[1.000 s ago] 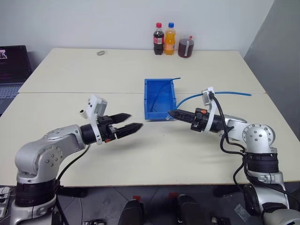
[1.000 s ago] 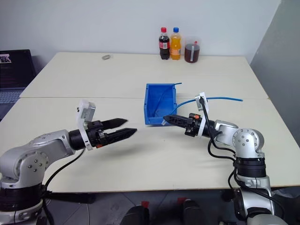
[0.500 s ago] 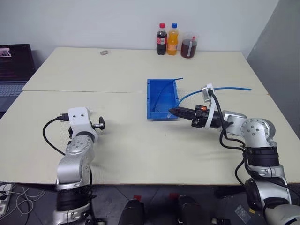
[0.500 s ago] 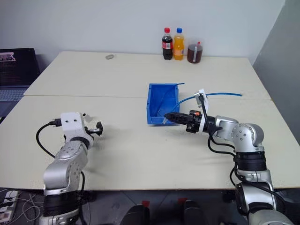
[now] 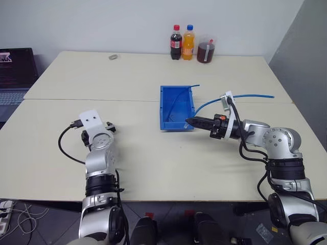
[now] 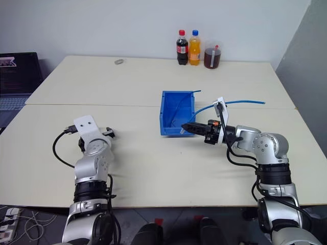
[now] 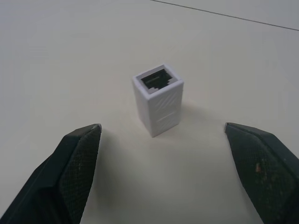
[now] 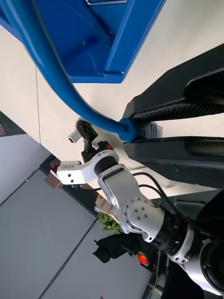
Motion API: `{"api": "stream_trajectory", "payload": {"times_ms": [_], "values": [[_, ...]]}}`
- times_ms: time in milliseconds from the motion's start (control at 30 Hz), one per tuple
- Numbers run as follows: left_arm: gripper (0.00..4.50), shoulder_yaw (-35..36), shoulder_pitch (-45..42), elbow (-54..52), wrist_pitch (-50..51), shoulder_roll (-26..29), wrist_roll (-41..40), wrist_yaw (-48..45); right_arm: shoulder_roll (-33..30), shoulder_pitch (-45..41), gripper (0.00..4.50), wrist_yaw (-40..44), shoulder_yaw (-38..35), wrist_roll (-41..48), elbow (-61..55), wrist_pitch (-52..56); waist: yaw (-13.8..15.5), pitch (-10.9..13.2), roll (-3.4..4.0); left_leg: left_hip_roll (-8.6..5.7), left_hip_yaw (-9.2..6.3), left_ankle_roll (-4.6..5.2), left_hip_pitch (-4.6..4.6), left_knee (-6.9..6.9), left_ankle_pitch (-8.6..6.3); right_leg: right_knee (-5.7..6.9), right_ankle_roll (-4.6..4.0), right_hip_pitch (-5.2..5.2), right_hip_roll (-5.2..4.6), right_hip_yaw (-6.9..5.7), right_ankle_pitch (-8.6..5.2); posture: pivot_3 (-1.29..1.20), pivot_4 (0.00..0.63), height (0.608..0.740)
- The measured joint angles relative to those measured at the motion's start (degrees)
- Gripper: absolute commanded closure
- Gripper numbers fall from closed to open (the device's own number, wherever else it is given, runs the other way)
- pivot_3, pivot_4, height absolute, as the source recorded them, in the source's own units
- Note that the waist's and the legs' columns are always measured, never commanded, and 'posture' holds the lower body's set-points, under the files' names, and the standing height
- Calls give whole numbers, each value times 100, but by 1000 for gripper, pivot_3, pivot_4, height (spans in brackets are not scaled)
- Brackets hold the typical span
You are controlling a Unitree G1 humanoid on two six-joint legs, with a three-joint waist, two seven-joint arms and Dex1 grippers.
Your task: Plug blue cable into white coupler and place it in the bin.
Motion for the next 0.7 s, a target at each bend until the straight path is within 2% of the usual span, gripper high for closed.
{"api": "stream_trajectory", "payload": {"times_ms": [333,500,700], "values": [[47,363,-385,695,-484,-57,-103,369,-105,-4,4284,-6,-39,0,-4,24,-14,-1,0,0,-2,0,4,0,0,6,0,1,0,-3,0,0,150,740],[823,576,-504,767,-574,-196,-242,553,-119,-4,4284,-6,-39,0,-17,26,-12,-1,0,0,-2,-1,3,0,1,6,0,1,0,-2,0,0,150,740],[2124,740,-581,873,-660,-206,-333,691,-154,-3,4284,0,-39,0,-21,25,-10,-3,3,-2,-3,-2,6,0,1,9,0,3,0,-3,1,0,150,740]]}}
